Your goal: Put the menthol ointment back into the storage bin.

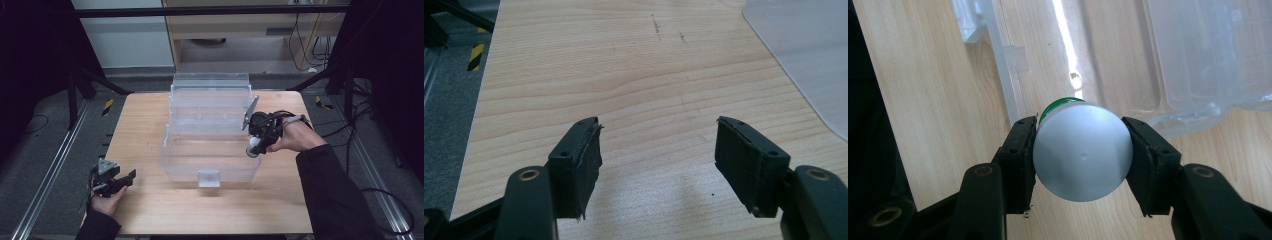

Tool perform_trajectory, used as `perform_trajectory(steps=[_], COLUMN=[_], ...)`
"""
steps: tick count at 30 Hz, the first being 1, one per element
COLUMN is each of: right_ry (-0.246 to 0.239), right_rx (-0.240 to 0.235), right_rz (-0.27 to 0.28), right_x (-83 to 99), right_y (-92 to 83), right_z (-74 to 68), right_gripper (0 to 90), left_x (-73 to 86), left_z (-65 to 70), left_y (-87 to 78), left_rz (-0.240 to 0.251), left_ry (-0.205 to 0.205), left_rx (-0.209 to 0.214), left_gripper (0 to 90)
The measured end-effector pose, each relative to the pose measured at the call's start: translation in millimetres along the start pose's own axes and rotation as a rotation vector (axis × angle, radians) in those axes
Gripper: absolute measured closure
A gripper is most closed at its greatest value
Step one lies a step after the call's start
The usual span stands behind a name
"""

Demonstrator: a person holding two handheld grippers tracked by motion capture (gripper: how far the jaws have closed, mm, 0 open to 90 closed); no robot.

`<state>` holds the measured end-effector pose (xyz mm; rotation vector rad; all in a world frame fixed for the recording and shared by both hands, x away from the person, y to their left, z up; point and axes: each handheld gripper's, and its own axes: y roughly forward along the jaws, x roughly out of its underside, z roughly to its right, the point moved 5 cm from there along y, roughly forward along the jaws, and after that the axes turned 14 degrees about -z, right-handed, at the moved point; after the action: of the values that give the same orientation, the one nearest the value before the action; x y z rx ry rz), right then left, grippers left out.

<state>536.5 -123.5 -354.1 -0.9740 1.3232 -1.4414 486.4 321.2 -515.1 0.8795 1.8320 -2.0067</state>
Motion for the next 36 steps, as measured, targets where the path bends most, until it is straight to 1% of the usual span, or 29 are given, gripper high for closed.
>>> perform_trajectory(steps=[4,9,10,15,19,21,25,28,29,33,36], right_ry=[-0.007,-0.028,-0.025,-0.041,-0.036,-0.043,-0.030,-0.037,-0.027,-0.019,-0.024], right_rx=[-0.003,-0.003,-0.005,-0.001,-0.004,-0.006,-0.021,-0.023,-0.027,-0.031,-0.034], right_rz=[0.007,0.001,-0.004,-0.009,-0.015,-0.018,-0.028,-0.029,-0.035,-0.034,-0.039], right_x=[-6.2,-13.9,-15.0,-18.8,-18.2,-17.8,-16.6,-15.6,-15.3,-13.6,-11.7], right_y=[5.2,14.5,15.9,25.5,32.7,36.2,45.3,51.9,52.7,58.5,63.2], right_z=[1.4,1.1,0.7,0.3,1.2,2.1,1.6,2.9,2.5,3.6,3.0], right_gripper=[50.3,50.2,50.3,50.2,50.2,50.2,50.2,50.2,50.2,50.2,50.2], left_x=[0.2,0.0,0.0,0.0,0.0,0.0,0.0,0.0,0.0,0.2,0.2], left_z=[0.0,0.2,0.2,0.0,0.1,0.1,0.2,0.1,0.1,0.4,0.3], left_y=[0.2,0.0,-0.1,-0.3,-0.3,-0.4,-0.6,-0.6,-0.6,-0.6,-0.3], left_rz=[-0.003,0.000,0.000,0.001,0.000,0.000,0.001,0.001,0.001,-0.001,-0.002], left_ry=[0.003,0.002,0.002,0.002,0.003,0.003,0.003,0.003,0.003,0.004,0.004], left_rx=[0.002,0.001,0.000,0.001,0.000,0.000,0.001,0.000,0.000,-0.001,-0.003], left_gripper=[34.4,34.4,34.4,34.4,34.4,34.4,34.4,34.4,34.4,34.4,34.4])
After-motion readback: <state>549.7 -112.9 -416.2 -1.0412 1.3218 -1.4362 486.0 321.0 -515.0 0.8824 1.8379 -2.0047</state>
